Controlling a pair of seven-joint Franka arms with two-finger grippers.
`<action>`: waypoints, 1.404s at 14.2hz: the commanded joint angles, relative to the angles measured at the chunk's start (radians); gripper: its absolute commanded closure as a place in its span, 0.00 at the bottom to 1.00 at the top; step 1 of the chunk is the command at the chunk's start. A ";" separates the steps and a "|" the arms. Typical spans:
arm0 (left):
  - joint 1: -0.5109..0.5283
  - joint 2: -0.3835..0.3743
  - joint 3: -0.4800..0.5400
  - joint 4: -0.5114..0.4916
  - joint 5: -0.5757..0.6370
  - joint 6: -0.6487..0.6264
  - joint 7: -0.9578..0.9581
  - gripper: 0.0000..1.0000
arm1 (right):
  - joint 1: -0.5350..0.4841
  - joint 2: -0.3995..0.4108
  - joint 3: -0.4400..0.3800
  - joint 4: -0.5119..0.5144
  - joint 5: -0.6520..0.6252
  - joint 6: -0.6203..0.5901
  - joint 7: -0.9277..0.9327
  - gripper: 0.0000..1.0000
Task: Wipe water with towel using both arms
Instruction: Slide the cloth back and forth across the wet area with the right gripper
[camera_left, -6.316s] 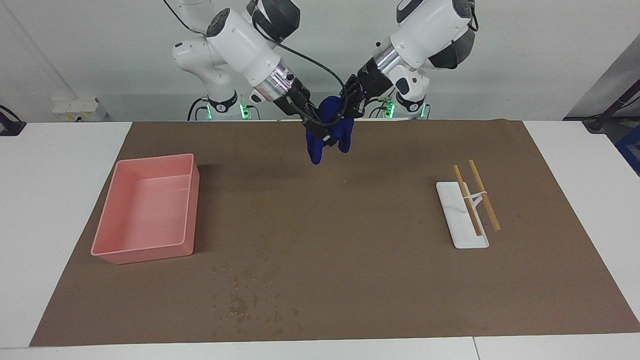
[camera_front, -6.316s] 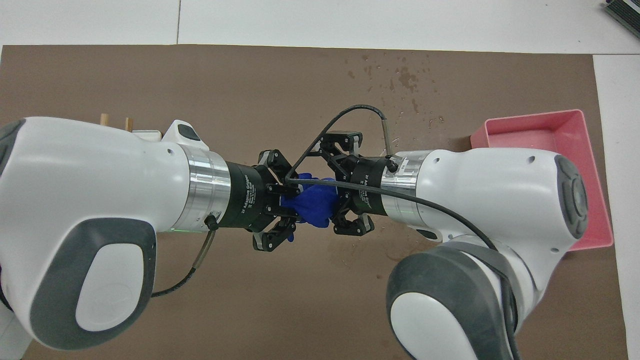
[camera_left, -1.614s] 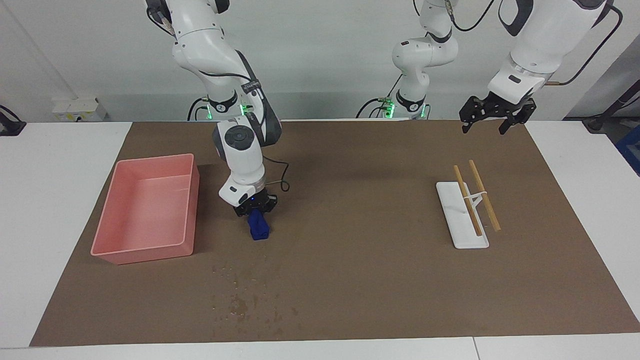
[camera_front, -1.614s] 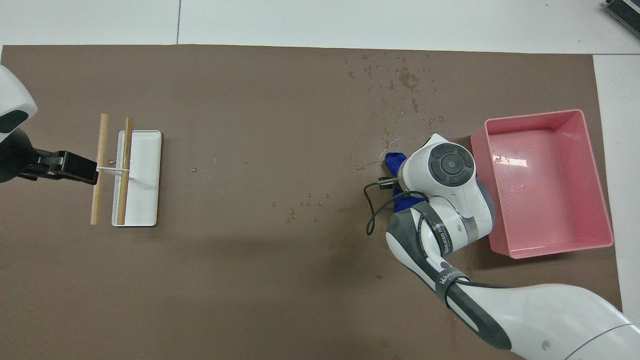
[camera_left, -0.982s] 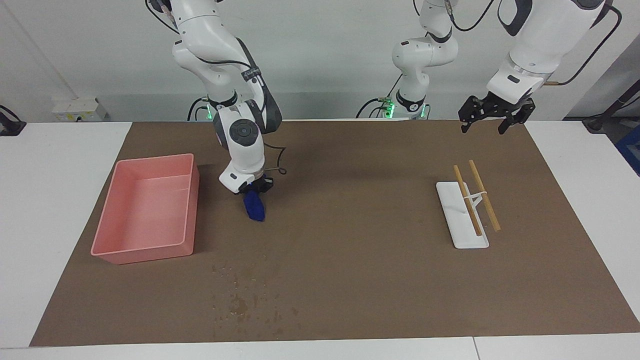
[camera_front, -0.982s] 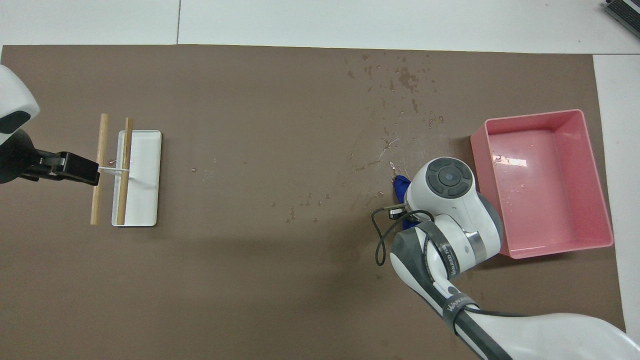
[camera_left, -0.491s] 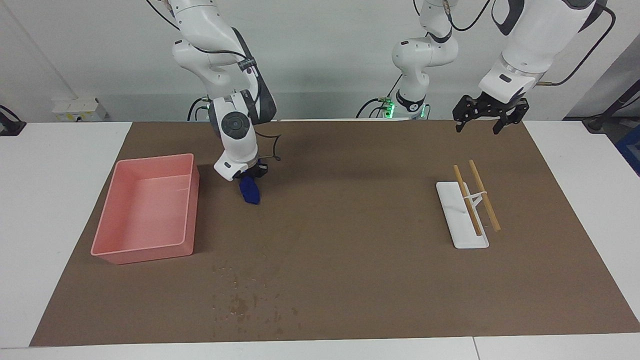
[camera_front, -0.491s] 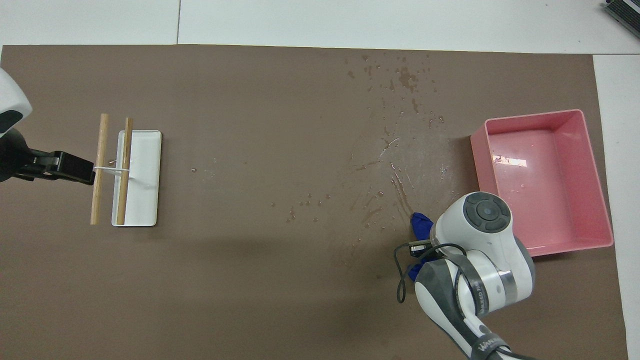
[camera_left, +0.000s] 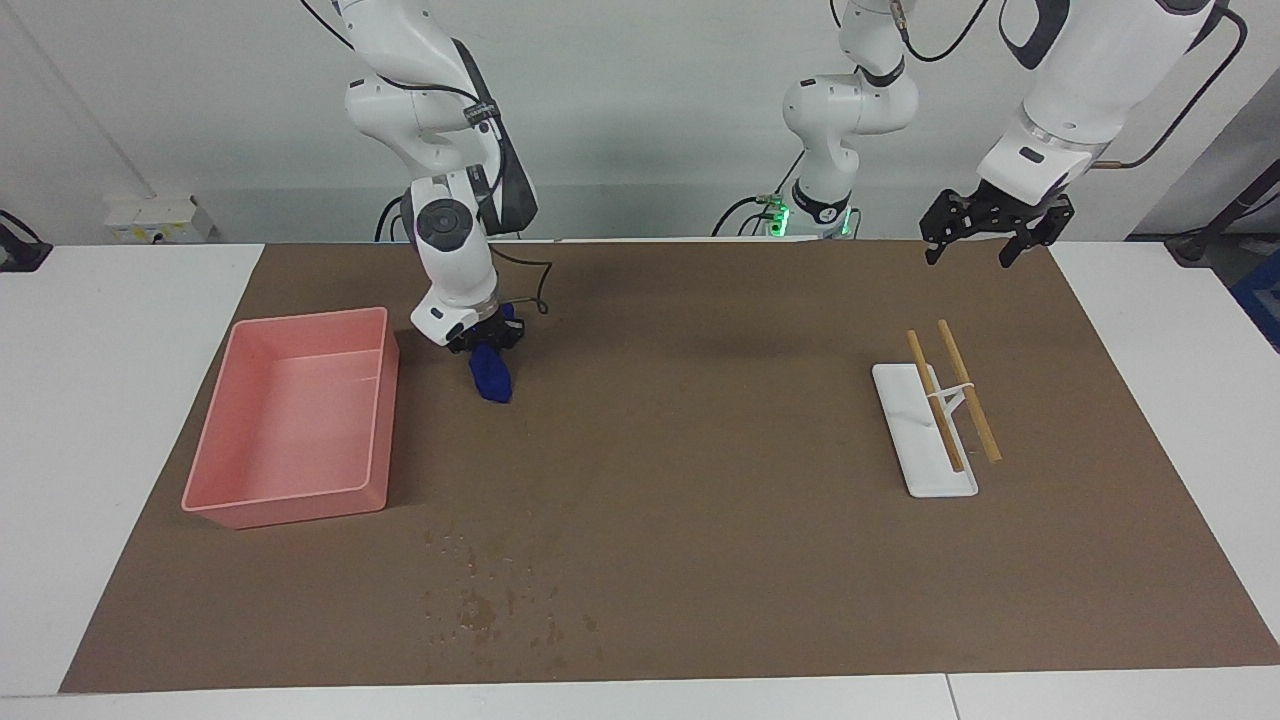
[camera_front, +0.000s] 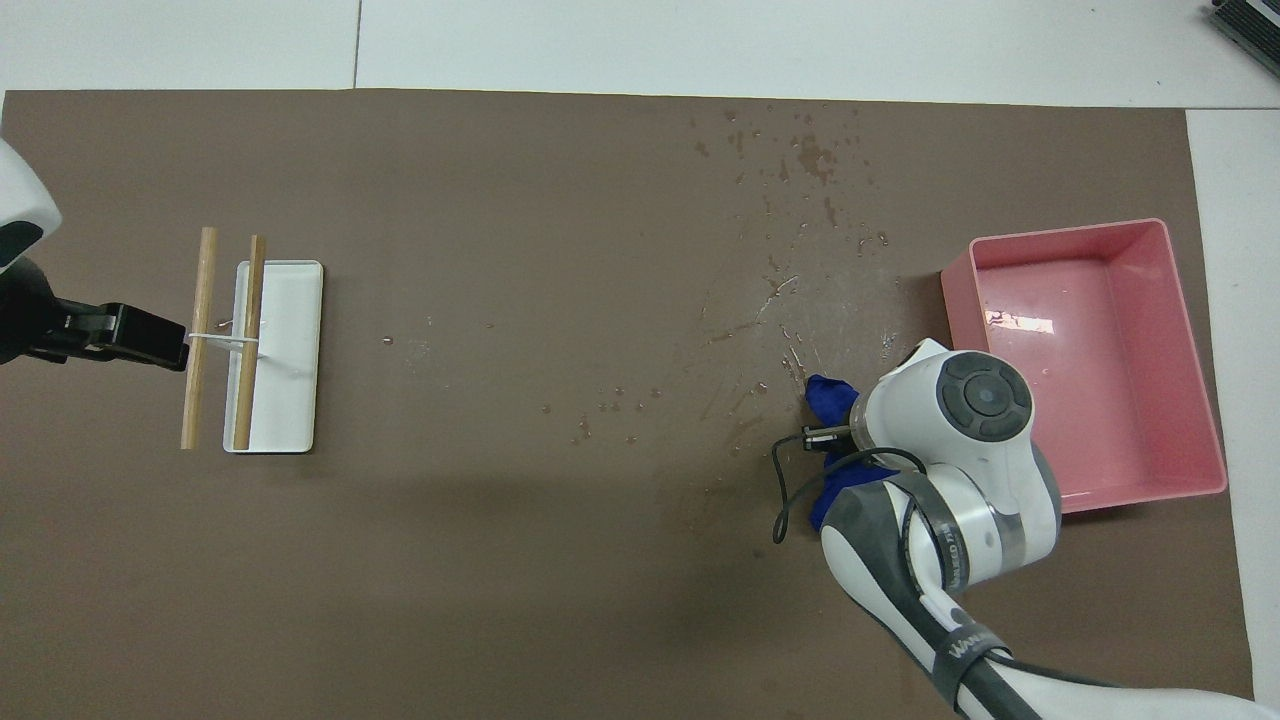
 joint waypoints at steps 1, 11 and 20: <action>-0.011 -0.023 0.010 -0.027 0.000 0.008 0.003 0.00 | -0.016 0.080 0.007 0.149 0.022 -0.033 -0.031 1.00; -0.009 -0.023 0.012 -0.027 0.000 0.008 0.003 0.00 | -0.016 0.284 0.007 0.753 -0.024 -0.468 -0.032 1.00; -0.009 -0.023 0.012 -0.027 0.000 0.008 0.003 0.00 | -0.012 0.211 0.009 0.364 -0.018 -0.080 -0.023 1.00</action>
